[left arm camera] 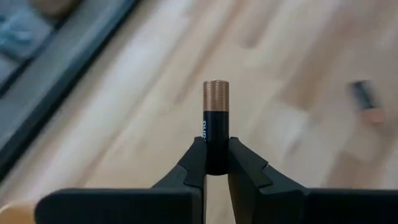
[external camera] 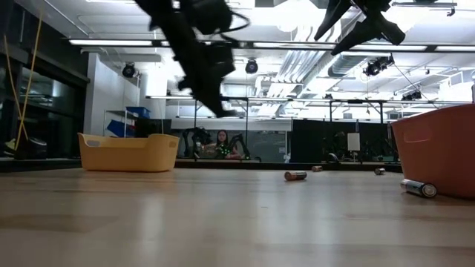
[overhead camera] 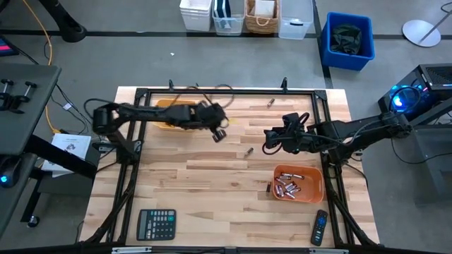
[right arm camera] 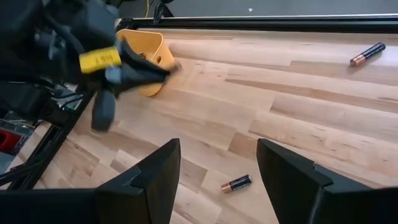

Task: Sort batteries
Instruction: Put the black battery into the yellow bin

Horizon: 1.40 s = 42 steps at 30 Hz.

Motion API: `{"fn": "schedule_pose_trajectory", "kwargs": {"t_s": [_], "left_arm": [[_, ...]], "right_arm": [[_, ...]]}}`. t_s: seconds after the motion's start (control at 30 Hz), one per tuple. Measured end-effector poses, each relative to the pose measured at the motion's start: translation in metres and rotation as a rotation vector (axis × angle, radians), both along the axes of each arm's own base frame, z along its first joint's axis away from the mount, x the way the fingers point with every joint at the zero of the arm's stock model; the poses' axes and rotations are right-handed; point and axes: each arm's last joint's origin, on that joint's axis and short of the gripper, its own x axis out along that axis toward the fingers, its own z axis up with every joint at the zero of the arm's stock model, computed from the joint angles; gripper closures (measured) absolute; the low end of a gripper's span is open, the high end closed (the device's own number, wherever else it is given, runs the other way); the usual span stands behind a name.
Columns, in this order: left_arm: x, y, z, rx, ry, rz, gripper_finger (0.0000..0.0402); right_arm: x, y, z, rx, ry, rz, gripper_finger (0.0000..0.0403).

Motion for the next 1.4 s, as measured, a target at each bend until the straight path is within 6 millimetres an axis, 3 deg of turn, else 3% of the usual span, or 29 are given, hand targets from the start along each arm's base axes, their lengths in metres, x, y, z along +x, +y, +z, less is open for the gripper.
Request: {"fn": "schedule_pose_trajectory", "kwargs": {"t_s": [0.17, 0.33, 0.53, 0.7, 0.83, 0.93, 1.03, 1.17, 1.4], "left_arm": [[-0.060, 0.011, -0.001, -0.014, -0.037, 0.171, 0.0378], [-0.124, 0.007, -0.003, -0.048, -0.144, 0.356, 0.0378], [-0.167, 0.009, -0.022, -0.071, -0.103, 0.518, 0.0379], [-0.171, 0.015, -0.032, -0.108, -0.056, 0.491, 0.0292], [-0.167, 0.018, -0.022, -0.103, -0.074, 0.458, 0.0211], [-0.161, 0.020, -0.009, -0.109, -0.118, 0.425, 0.0174], [-0.152, 0.020, 0.007, -0.127, -0.202, 0.360, 0.0159], [-0.139, 0.019, 0.028, -0.147, -0.345, 0.244, 0.0155], [-0.129, 0.008, 0.058, -0.219, -0.545, 0.060, 0.0154]], "right_arm": [[0.000, 0.000, 0.000, 0.000, 0.003, 0.000, 0.0196], [-0.001, 0.000, -0.001, -0.002, 0.012, 0.001, 0.0196], [-0.001, -0.002, -0.001, -0.012, 0.014, -0.005, 0.0196], [0.000, -0.005, -0.001, -0.006, 0.016, -0.011, 0.0196], [0.000, -0.004, -0.001, 0.014, 0.021, 0.007, 0.0196], [0.001, -0.002, -0.002, 0.047, 0.029, 0.045, 0.0196], [0.014, 0.001, -0.014, 0.085, 0.056, 0.192, 0.0197], [0.039, 0.005, -0.050, 0.131, 0.232, 0.474, 0.0204], [0.072, -0.003, -0.104, -0.128, 0.567, 0.838, 0.0208]]}}
